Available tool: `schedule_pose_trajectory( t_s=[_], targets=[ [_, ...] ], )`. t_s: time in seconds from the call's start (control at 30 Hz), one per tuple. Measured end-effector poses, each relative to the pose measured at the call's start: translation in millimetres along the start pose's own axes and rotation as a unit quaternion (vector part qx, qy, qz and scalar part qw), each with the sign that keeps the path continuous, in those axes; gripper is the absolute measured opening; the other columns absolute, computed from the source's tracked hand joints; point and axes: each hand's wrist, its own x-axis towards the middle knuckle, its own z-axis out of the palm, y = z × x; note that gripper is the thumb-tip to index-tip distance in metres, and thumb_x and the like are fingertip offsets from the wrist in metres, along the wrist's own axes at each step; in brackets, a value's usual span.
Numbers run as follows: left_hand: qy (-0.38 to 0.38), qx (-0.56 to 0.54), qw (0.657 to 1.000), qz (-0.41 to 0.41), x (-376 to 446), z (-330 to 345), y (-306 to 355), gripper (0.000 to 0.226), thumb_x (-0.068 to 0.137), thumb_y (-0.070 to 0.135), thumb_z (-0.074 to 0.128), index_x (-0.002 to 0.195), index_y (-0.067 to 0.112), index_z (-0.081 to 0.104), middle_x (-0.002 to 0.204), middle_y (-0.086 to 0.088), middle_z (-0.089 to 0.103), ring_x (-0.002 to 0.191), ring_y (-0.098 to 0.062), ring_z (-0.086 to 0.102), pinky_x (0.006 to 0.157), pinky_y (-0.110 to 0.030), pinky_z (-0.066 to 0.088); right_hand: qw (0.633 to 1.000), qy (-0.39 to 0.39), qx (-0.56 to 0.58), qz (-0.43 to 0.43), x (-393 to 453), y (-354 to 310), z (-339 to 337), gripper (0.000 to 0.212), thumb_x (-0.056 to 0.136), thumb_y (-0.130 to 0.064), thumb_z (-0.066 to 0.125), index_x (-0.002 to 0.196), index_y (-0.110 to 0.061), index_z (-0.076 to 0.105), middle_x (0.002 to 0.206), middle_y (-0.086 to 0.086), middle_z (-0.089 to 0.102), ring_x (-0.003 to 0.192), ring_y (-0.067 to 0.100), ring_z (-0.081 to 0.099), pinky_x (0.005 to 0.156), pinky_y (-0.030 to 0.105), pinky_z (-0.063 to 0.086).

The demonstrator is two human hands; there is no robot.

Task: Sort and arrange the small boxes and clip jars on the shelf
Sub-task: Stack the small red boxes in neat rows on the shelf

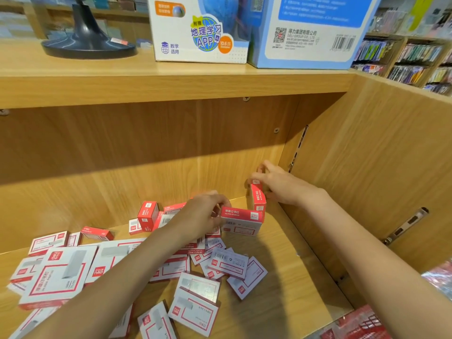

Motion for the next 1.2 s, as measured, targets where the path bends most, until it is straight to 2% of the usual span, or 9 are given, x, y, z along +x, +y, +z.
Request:
schedule_pose_trajectory(
  t_s=[0.1, 0.3, 0.5, 0.67, 0.87, 0.97, 1.03, 1.1, 1.2],
  targets=[
    [0.005, 0.000, 1.000, 0.002, -1.2, 0.5, -0.5, 0.025, 0.083, 0.016, 0.066, 0.107, 0.022, 0.060, 0.105, 0.008, 0.057, 0.095, -0.006, 0.055, 0.083, -0.017, 0.046, 0.999, -0.032, 0.022, 0.028, -4.2, 4.3, -1.8, 0.030, 0.089, -0.025, 0.057, 0.119, -0.026, 0.054, 0.123, 0.005, 0.032, 0.103, 0.022, 0.046, 0.087, 0.032, 0.044],
    [-0.017, 0.018, 1.000, 0.008, -1.5, -1.8, 1.2, 0.025, 0.083, 0.016, 0.066, 0.106, 0.022, 0.060, 0.105, 0.006, 0.056, 0.095, -0.008, 0.054, 0.086, -0.024, 0.048, 0.993, 0.016, 0.030, 0.111, -12.6, 2.1, 0.6, 0.031, 0.085, -0.036, 0.061, 0.108, -0.015, 0.056, 0.113, 0.002, 0.045, 0.103, 0.019, 0.040, 0.080, 0.028, 0.040],
    [-0.004, 0.011, 1.000, -0.014, 0.7, 1.3, 0.4, 0.022, 0.084, 0.018, 0.064, 0.104, 0.025, 0.060, 0.101, 0.010, 0.053, 0.094, -0.006, 0.052, 0.079, -0.016, 0.043, 0.917, 0.122, 0.323, 0.199, -10.5, -6.9, -10.4, 0.023, 0.087, -0.033, 0.061, 0.089, -0.012, 0.053, 0.089, 0.002, 0.062, 0.080, 0.015, 0.059, 0.059, 0.022, 0.042],
    [0.011, 0.005, 0.999, -0.030, 4.5, 4.6, 0.5, 0.023, 0.085, 0.020, 0.064, 0.106, 0.026, 0.059, 0.101, 0.011, 0.051, 0.092, -0.004, 0.046, 0.069, -0.011, 0.035, 0.803, 0.129, 0.565, 0.142, -20.9, -14.6, -18.9, 0.029, 0.088, -0.010, 0.059, 0.102, -0.026, 0.039, 0.097, 0.011, 0.064, 0.086, 0.020, 0.068, 0.067, 0.033, 0.057],
    [0.037, -0.141, 0.987, -0.070, 12.6, 5.7, 3.2, 0.054, 0.078, 0.032, 0.071, 0.125, 0.023, 0.047, 0.118, 0.011, 0.054, 0.109, -0.005, 0.049, 0.096, -0.029, 0.041, 0.774, 0.166, 0.610, 0.047, -27.8, -25.3, -19.9, 0.057, 0.088, -0.001, 0.055, 0.122, -0.043, 0.036, 0.101, 0.005, 0.049, 0.086, 0.013, 0.064, 0.069, 0.030, 0.058],
    [0.093, -0.241, 0.964, -0.065, 23.7, 7.9, 7.6, 0.034, 0.080, 0.022, 0.069, 0.110, 0.024, 0.052, 0.111, 0.004, 0.063, 0.107, -0.012, 0.058, 0.096, -0.039, 0.045, 0.759, 0.188, 0.623, 0.016, -23.0, -33.6, -12.9, 0.048, 0.090, -0.001, 0.053, 0.121, -0.036, 0.042, 0.106, 0.004, 0.047, 0.088, 0.006, 0.064, 0.069, 0.025, 0.056],
    [0.113, -0.274, 0.953, -0.056, 27.9, 7.4, 7.9, 0.029, 0.082, 0.015, 0.067, 0.105, 0.022, 0.051, 0.106, -0.003, 0.064, 0.104, -0.019, 0.060, 0.093, -0.040, 0.048, 0.763, 0.209, 0.611, 0.016, -20.5, -34.3, -12.5, 0.042, 0.089, 0.002, 0.052, 0.116, -0.030, 0.045, 0.108, 0.004, 0.048, 0.091, 0.003, 0.063, 0.071, 0.028, 0.056],
    [0.140, -0.268, 0.953, -0.025, 29.8, 4.9, 6.7, 0.026, 0.084, 0.013, 0.065, 0.098, 0.027, 0.048, 0.105, -0.006, 0.059, 0.101, -0.020, 0.060, 0.086, -0.038, 0.052, 0.811, 0.255, 0.526, 0.022, -19.2, -29.0, -13.0, 0.037, 0.085, 0.004, 0.057, 0.106, -0.024, 0.045, 0.103, -0.001, 0.050, 0.093, 0.004, 0.060, 0.075, 0.029, 0.055],
    [0.178, -0.229, 0.957, 0.006, 31.0, -0.8, 4.7, 0.025, 0.085, 0.009, 0.062, 0.094, 0.027, 0.048, 0.102, 0.002, 0.046, 0.094, -0.006, 0.054, 0.076, -0.012, 0.049, 0.877, 0.272, 0.388, 0.079, -19.2, -22.2, -5.8, 0.035, 0.079, 0.000, 0.067, 0.097, -0.017, 0.042, 0.097, -0.004, 0.056, 0.091, 0.012, 0.058, 0.075, 0.018, 0.049]
  ],
)
